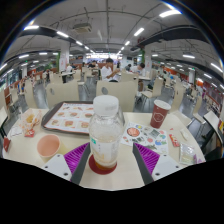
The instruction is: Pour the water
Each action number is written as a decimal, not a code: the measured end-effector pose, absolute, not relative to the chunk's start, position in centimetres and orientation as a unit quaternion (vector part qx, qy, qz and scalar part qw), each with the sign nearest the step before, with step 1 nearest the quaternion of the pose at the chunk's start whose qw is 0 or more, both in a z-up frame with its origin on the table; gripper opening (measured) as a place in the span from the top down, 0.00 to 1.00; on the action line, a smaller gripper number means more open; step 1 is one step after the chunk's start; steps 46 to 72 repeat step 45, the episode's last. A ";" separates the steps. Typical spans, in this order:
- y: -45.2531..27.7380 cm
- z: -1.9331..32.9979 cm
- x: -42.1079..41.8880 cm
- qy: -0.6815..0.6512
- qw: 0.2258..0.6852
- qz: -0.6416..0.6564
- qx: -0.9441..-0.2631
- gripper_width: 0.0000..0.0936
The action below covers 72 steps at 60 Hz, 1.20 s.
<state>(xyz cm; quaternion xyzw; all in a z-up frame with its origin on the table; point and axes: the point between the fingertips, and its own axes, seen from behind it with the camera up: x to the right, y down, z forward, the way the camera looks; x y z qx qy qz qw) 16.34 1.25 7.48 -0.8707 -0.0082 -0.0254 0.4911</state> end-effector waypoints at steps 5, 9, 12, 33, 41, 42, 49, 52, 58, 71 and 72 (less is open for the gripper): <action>-2.1 10.2 16.3 -0.007 0.479 -0.027 -0.878 0.10; -5.4 12.0 16.2 -0.001 0.466 -0.033 -0.884 0.10; -8.0 13.3 15.9 0.001 0.455 -0.034 -0.890 0.10; -19.5 18.1 15.2 0.006 0.435 -0.058 -0.898 0.10; -20.5 18.3 15.0 0.006 0.439 -0.060 -0.896 0.10; -20.6 18.3 15.0 0.005 0.439 -0.060 -0.897 0.10; -20.9 18.5 15.1 0.006 0.441 -0.059 -0.895 0.10; -20.9 18.5 15.1 0.006 0.441 -0.059 -0.895 0.10; -20.9 18.5 15.1 0.006 0.441 -0.059 -0.895 0.10; -20.9 18.5 15.1 0.006 0.441 -0.059 -0.895 0.10; -20.9 18.5 15.1 0.006 0.441 -0.059 -0.895 0.10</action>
